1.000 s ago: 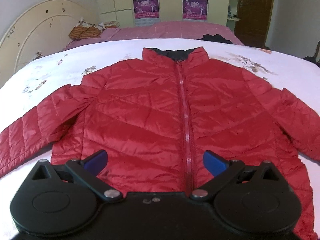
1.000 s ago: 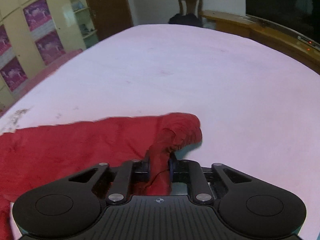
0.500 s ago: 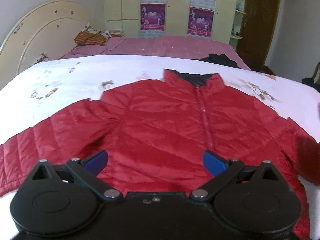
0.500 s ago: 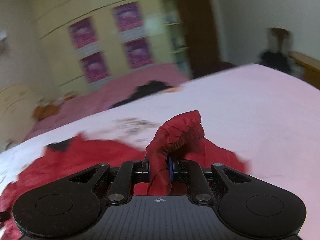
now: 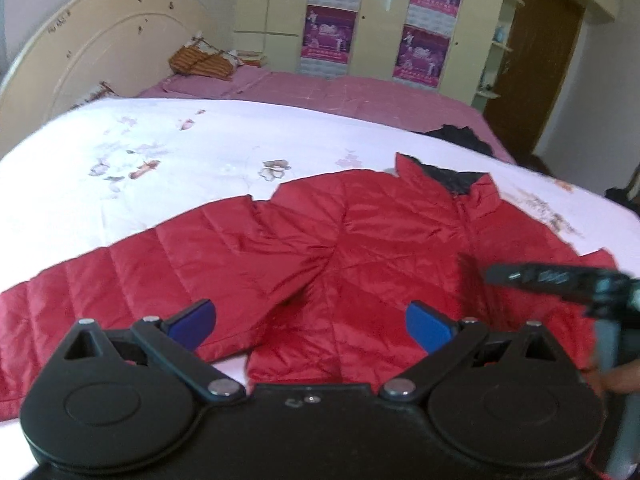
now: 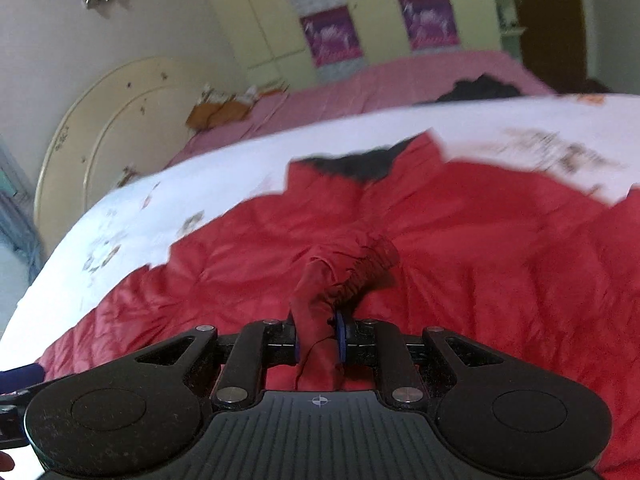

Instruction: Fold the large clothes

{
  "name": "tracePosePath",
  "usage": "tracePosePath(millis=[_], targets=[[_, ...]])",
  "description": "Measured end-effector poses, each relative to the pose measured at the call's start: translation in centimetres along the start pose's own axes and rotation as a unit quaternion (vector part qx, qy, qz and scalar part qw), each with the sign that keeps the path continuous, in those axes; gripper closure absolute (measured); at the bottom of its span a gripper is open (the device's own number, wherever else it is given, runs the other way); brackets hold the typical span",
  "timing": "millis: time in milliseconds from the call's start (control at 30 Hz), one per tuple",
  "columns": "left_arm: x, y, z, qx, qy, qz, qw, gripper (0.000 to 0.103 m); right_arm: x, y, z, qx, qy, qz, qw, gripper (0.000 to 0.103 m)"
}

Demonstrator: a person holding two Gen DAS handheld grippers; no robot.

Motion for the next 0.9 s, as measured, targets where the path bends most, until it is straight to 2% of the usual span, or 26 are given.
tracePosePath(millis=[33, 67, 100, 133, 200, 333, 433, 533, 633, 667, 733, 800, 900], targets=[[0.0, -0.1, -0.2, -0.007, 0.001, -0.001, 1.0, 0.001, 0.2, 0.2, -0.5, 0.001, 0.004, 0.001, 1.0, 0.083], [0.1, -0.3, -0.3, -0.012, 0.002, -0.003, 0.9999, 0.001, 0.6, 0.7, -1.2, 0.003, 0.007, -0.001, 1.0, 0.073], [0.1, -0.6, -0.4, -0.019, 0.004, -0.006, 0.9998, 0.001, 0.6, 0.8, -1.1, 0.009, 0.008, -0.005, 1.0, 0.036], [0.1, -1.1, -0.6, -0.028, 0.006, -0.008, 0.9996, 0.001, 0.6, 0.8, -0.6, 0.01, -0.004, -0.008, 1.0, 0.012], [0.1, -2.2, -1.2, -0.048, 0.013, -0.013, 0.9987, 0.001, 1.8, 0.5, 0.5, 0.002, -0.03, -0.001, 1.0, 0.011], [-0.2, -5.2, -3.0, -0.086, 0.037, -0.028, 0.9952, 0.001, 2.7, -1.5, 3.2, -0.018, -0.054, -0.004, 0.998, 0.011], [-0.5, -7.2, -5.3, -0.089, 0.054, -0.039, 0.9938, 0.001, 2.9, -3.9, 5.9, -0.048, -0.074, -0.002, 0.996, 0.011], [-0.6, -8.8, -7.8, -0.091, 0.061, -0.051, 0.9926, 0.006, 2.5, -6.2, 8.2, -0.08, -0.092, 0.0, 0.993, 0.011], [-0.8, -9.1, -9.6, -0.095, 0.069, -0.037, 0.9923, 0.062, 2.2, -8.6, 10.0, -0.111, -0.103, 0.0, 0.989, 0.011], [-0.9, -8.9, -10.0, -0.101, 0.076, -0.024, 0.9917, 0.077, 2.0, -9.3, 10.5, -0.122, -0.106, 0.0, 0.987, 0.011], [-0.8, -8.7, -10.2, -0.101, 0.064, -0.018, 0.9927, 0.09, 1.8, -11.1, 11.1, -0.142, -0.109, -0.007, 0.984, 0.011], [-0.3, -8.4, -9.6, -0.102, 0.044, -0.013, 0.9937, 0.092, 1.7, -12.8, 11.3, -0.156, -0.11, -0.023, 0.981, 0.011], [1.5, -7.4, -7.7, -0.102, -0.008, -0.004, 0.9948, 0.094, 1.8, -14.7, 11.3, -0.174, -0.11, -0.035, 0.978, 0.011]])
Point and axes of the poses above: each gripper's, at about its wrist camera, not at the fingertips, and z roughly against the way its jaws point, y to its left, x to its top, the point moved 6 cm from there along -z, roughly the way its jaws point, and after that the axes turned 3 degrees about y, right-handed, at the moved point
